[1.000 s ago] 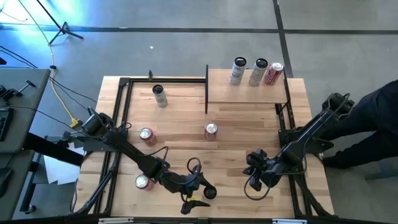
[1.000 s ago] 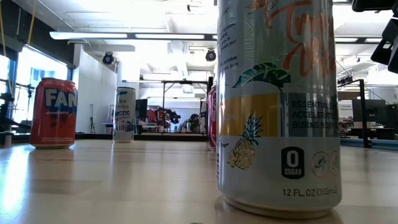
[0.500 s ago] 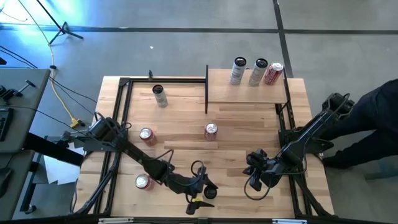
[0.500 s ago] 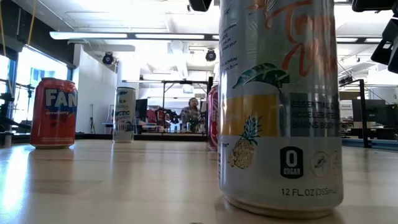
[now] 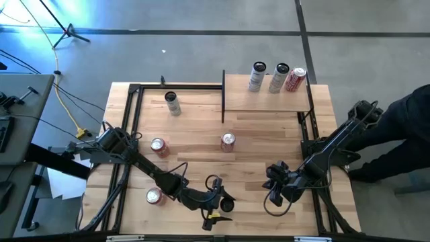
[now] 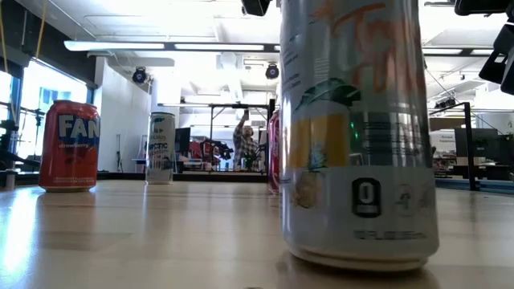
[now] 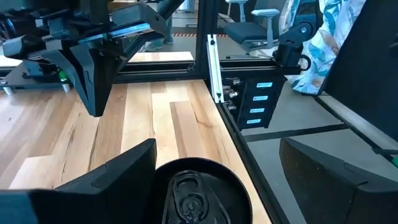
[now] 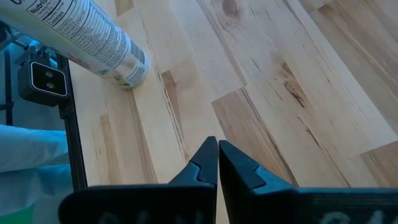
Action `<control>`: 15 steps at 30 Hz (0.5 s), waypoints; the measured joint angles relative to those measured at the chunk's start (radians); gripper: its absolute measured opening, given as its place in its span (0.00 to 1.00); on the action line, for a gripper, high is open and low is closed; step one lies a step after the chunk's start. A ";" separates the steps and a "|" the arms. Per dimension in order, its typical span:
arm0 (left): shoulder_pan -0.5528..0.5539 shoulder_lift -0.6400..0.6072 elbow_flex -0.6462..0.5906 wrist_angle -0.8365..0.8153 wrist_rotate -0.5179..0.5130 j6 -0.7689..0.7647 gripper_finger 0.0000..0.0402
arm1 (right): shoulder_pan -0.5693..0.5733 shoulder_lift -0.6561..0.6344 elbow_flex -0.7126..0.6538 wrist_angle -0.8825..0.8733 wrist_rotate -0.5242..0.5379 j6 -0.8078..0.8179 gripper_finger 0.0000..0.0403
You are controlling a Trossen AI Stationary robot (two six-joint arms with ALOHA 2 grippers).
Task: Place canned beverage on shelf
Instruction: Move the white soda can to the center of the table
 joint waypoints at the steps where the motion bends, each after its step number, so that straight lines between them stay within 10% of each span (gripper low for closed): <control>1: -0.003 -0.004 -0.001 -0.002 0.000 0.000 0.79 | 0.000 0.000 0.000 0.000 0.000 0.000 0.00; 15: -0.020 -0.040 -0.002 -0.062 -0.026 -0.029 0.79 | 0.000 0.000 0.000 0.000 0.000 0.000 0.00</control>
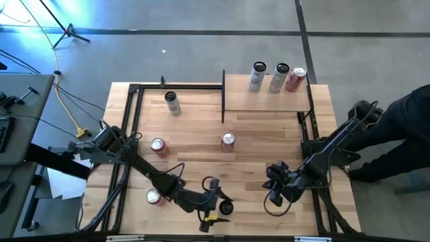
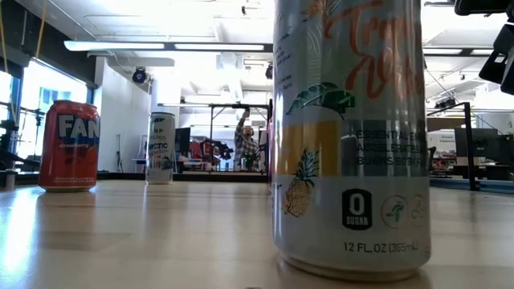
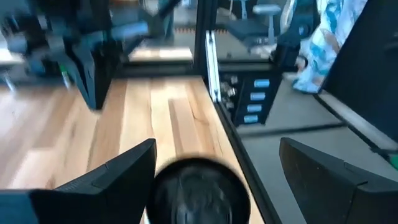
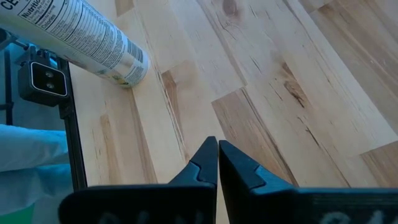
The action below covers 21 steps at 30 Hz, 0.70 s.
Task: Place canned beverage on shelf
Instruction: Move the white soda can to the center of the table
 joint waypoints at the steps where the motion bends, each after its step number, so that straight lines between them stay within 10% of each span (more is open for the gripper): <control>1: 0.003 0.000 0.000 -0.023 0.007 -0.010 0.79 | 0.000 0.000 0.000 0.000 0.000 0.000 0.00; 21: 0.013 -0.001 0.001 -0.047 -0.014 0.023 0.79 | 0.000 0.000 0.000 0.000 0.000 0.000 0.00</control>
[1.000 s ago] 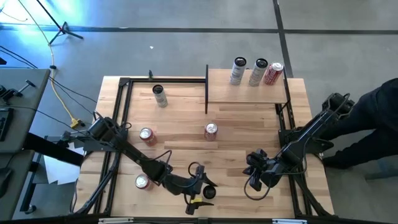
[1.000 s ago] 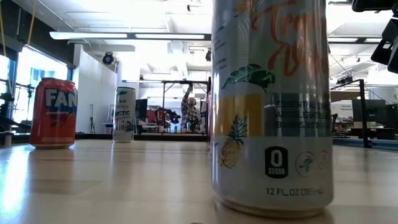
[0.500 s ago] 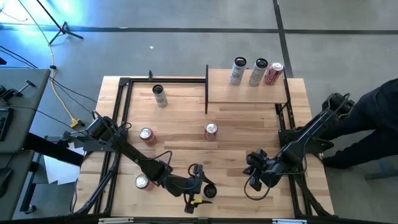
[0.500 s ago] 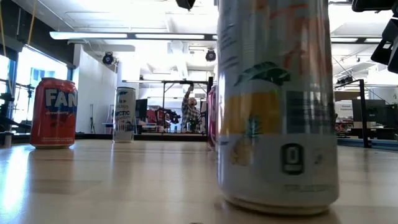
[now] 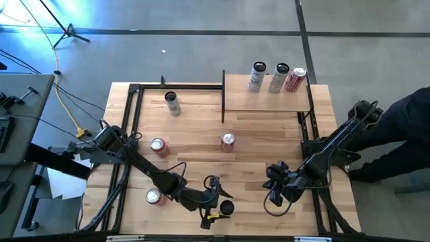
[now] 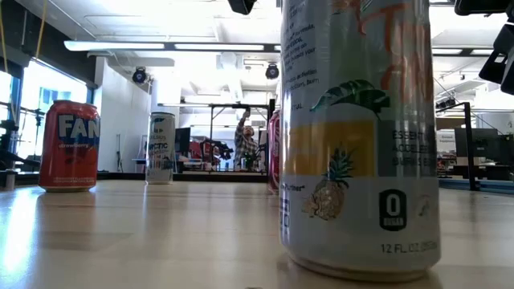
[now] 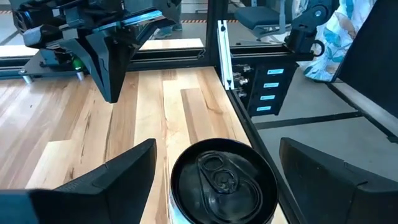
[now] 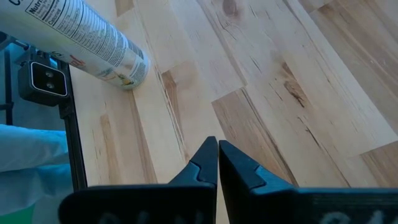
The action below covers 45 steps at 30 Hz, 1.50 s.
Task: Place canned beverage on shelf
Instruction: Move the white soda can to the center of the table
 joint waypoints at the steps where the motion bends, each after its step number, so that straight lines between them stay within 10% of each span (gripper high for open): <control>1: -0.001 0.000 0.000 0.000 0.000 0.001 0.79 | 0.000 0.000 0.000 0.000 0.000 0.000 0.00; 45: 0.027 0.027 0.000 -0.068 0.079 -0.086 0.67 | 0.000 0.000 0.000 0.000 0.000 0.000 0.00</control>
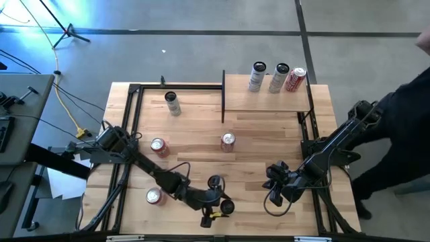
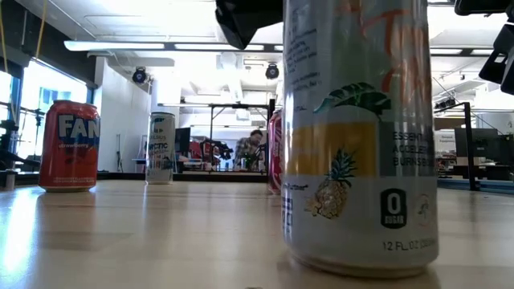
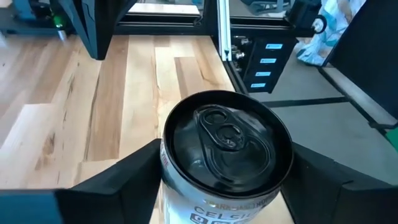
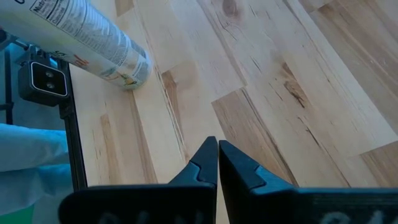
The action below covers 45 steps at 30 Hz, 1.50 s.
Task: Place canned beverage on shelf
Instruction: Move the white soda can to the center of the table
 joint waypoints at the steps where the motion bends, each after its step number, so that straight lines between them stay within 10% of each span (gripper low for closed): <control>1: 0.003 0.000 0.000 0.001 0.006 0.006 0.65 | 0.000 0.000 0.000 0.000 0.000 0.000 0.00; 26: 0.125 -0.171 0.002 -0.450 0.105 0.163 0.53 | 0.000 0.000 0.000 0.000 0.000 0.000 0.00; 45: 0.444 -0.202 -0.001 -0.535 0.567 0.531 0.53 | 0.000 0.000 0.000 0.000 0.000 0.000 0.00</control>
